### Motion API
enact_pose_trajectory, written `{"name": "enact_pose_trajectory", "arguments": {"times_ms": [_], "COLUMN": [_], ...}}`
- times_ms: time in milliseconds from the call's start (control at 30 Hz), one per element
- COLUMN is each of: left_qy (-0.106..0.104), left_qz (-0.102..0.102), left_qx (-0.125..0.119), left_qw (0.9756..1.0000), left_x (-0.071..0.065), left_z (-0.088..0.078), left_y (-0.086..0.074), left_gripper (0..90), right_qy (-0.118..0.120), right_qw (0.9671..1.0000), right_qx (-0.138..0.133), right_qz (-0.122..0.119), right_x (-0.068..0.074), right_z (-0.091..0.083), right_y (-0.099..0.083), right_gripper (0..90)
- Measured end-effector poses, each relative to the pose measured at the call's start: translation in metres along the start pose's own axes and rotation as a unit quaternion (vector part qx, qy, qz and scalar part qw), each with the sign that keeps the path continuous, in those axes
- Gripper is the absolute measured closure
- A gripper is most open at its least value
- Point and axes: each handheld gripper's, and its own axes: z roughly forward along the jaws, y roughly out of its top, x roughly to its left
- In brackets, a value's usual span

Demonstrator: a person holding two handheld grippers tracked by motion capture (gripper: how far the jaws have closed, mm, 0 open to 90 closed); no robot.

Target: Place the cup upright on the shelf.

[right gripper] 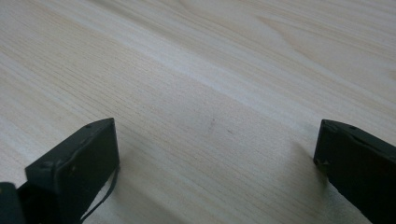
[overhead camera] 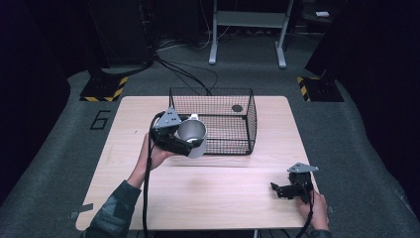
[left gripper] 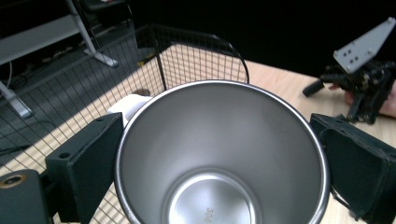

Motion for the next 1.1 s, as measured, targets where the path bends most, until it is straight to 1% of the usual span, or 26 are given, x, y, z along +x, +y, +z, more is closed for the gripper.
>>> {"name": "enact_pose_trajectory", "arguments": {"times_ms": [67, 100, 133, 167, 200, 233, 267, 300, 333, 367, 533, 667, 833, 967, 1000, 1100], "left_qy": [-0.003, 0.001, -0.001, -0.001, 0.002, 0.001, 0.003, 0.001, 0.005, 0.005, -0.001, 0.003, 0.004, 0.008, 0.006, 0.007], "left_qz": [0.000, 0.001, 0.003, -0.001, 0.003, -0.001, 0.000, 0.000, 0.002, -0.003, -0.001, -0.003, -0.005, -0.006, -0.008, -0.008], "left_qx": [0.000, -0.003, -0.001, 0.000, -0.001, 0.000, 0.003, 0.004, 0.006, 0.005, 0.008, 0.011, 0.019, 0.017, 0.020, 0.023], "left_qw": [1.0000, 1.0000, 1.0000, 1.0000, 1.0000, 1.0000, 1.0000, 1.0000, 1.0000, 1.0000, 1.0000, 0.9999, 0.9998, 0.9998, 0.9997, 0.9997], "left_x": [0.003, 0.004, 0.005, 0.007, 0.009, 0.010, 0.014, 0.016, 0.017, 0.020, 0.028, 0.031, 0.040, 0.043, 0.044, 0.046], "left_z": [0.001, 0.003, 0.004, 0.006, 0.008, 0.010, 0.012, 0.014, 0.015, 0.019, 0.028, 0.036, 0.047, 0.053, 0.056, 0.063], "left_y": [0.004, 0.006, 0.007, 0.009, 0.011, 0.012, 0.014, 0.015, 0.016, 0.017, 0.023, 0.025, 0.026, 0.027, 0.026, 0.026], "left_gripper": [6.6, 6.6, 6.6, 6.6, 6.6, 6.6, 6.6, 6.5, 6.6, 6.5, 6.6, 6.5, 6.6, 6.5, 6.5, 6.5], "right_qy": [0.000, 0.000, 0.000, 0.000, 0.000, 0.000, 0.000, 0.000, 0.000, 0.000, 0.000, 0.000, 0.000, 0.001, 0.000, 0.001], "right_qw": [1.0000, 1.0000, 1.0000, 1.0000, 1.0000, 1.0000, 1.0000, 1.0000, 1.0000, 1.0000, 1.0000, 1.0000, 1.0000, 1.0000, 1.0000, 1.0000], "right_qx": [0.000, 0.000, 0.000, 0.000, 0.000, 0.000, 0.000, 0.000, 0.000, 0.000, 0.000, 0.000, -0.001, 0.000, 0.000, 0.000], "right_qz": [-0.001, 0.000, 0.000, 0.000, -0.001, -0.001, 0.000, 0.001, -0.001, -0.001, -0.001, 0.001, 0.001, -0.001, 0.001, 0.000], "right_x": [0.000, 0.000, 0.000, 0.000, 0.000, 0.000, 0.000, 0.000, 0.000, 0.000, 0.000, 0.000, 0.000, 0.000, 0.000, 0.000], "right_z": [0.000, 0.000, 0.000, 0.000, 0.000, 0.000, 0.000, 0.000, 0.000, 0.000, 0.000, 0.000, 0.000, 0.000, 0.000, 0.000], "right_y": [0.000, 0.000, 0.000, 0.000, 0.000, 0.000, 0.000, 0.000, 0.000, 0.000, 0.000, 0.000, 0.000, 0.000, 0.000, 0.000], "right_gripper": [0.0, 0.0, 0.0, 0.0, 0.0, 0.0, 0.0, 0.0, 0.0, 0.0, 0.0, 0.0, 0.0, 0.0, 0.0, 0.0]}}
